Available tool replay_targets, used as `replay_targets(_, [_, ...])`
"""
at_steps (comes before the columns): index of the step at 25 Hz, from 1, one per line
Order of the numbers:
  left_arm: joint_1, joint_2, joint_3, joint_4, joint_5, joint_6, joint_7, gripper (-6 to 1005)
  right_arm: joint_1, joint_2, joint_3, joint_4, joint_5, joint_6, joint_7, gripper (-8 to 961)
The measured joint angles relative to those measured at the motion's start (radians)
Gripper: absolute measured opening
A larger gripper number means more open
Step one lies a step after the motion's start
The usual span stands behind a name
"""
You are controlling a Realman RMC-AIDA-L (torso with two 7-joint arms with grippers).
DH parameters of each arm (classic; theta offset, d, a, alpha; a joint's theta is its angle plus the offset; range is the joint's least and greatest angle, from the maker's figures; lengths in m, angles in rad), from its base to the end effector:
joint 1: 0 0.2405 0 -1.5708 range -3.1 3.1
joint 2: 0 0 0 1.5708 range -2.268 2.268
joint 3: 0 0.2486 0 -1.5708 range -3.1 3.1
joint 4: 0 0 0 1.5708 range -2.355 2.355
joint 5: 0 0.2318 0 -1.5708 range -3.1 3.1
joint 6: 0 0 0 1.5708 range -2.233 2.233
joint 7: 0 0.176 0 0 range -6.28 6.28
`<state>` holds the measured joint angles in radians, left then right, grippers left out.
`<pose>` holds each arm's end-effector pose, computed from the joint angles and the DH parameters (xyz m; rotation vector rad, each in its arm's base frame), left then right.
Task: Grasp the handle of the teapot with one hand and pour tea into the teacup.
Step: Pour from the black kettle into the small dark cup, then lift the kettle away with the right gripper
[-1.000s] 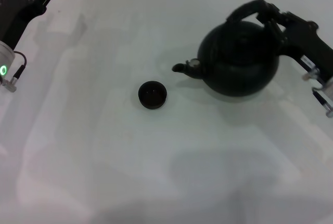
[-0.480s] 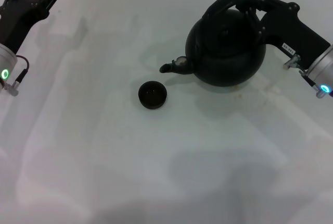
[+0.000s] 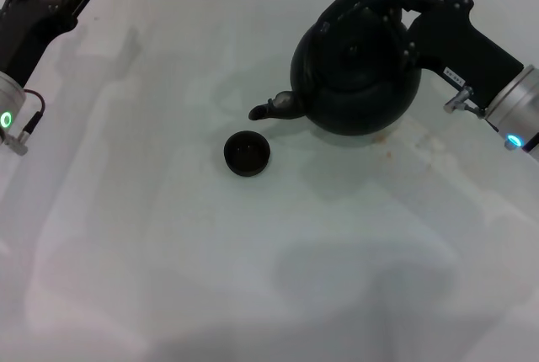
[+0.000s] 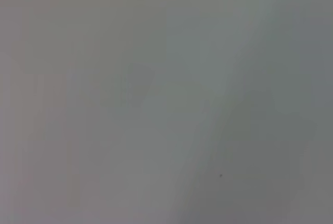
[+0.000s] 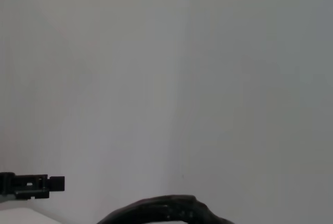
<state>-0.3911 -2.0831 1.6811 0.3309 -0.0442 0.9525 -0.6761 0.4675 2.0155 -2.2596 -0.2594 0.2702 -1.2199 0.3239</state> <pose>-0.3152 0.3930 -0.0312 -1.6478 -0.8989 -0.9533 0.2600 0.3606 -0.0710 -2.1021 0.2863 0.8745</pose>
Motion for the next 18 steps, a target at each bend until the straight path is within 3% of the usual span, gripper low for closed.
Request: replay_targets(18, [-0.002, 0.001, 0.002, -0.018, 0.004, 0.002, -0.001, 871, -0.007, 0.003, -0.002, -0.028, -0.039, 0.001, -0.163, 162])
